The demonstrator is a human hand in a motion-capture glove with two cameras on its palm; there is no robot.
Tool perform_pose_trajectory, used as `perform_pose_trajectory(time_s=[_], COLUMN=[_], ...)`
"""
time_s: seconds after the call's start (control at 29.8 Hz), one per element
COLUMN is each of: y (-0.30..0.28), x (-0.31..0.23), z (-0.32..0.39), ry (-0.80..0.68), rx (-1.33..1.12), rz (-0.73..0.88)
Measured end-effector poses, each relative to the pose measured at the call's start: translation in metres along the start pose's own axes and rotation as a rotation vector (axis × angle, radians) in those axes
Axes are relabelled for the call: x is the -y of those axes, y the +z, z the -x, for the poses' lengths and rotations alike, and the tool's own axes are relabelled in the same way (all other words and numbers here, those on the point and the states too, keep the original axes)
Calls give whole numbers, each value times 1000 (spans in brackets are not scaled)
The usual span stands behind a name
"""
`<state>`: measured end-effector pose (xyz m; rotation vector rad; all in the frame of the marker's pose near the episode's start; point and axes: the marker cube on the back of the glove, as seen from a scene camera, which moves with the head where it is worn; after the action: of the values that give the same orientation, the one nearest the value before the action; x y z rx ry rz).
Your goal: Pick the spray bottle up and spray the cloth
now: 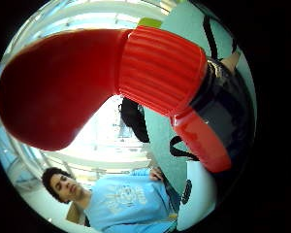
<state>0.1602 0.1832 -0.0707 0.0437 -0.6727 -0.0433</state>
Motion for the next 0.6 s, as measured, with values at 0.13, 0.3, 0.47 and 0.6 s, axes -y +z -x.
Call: perform_pose_trajectory(time_s=[0.13, 0.3, 0.47, 0.6], y=[-1, 3, 13, 17], x=[18, 37, 45, 46], z=[13, 26, 31, 29], ry=[15, 37, 50, 63], rx=[-73, -121, -140, -119], rz=[69, 113, 124, 125])
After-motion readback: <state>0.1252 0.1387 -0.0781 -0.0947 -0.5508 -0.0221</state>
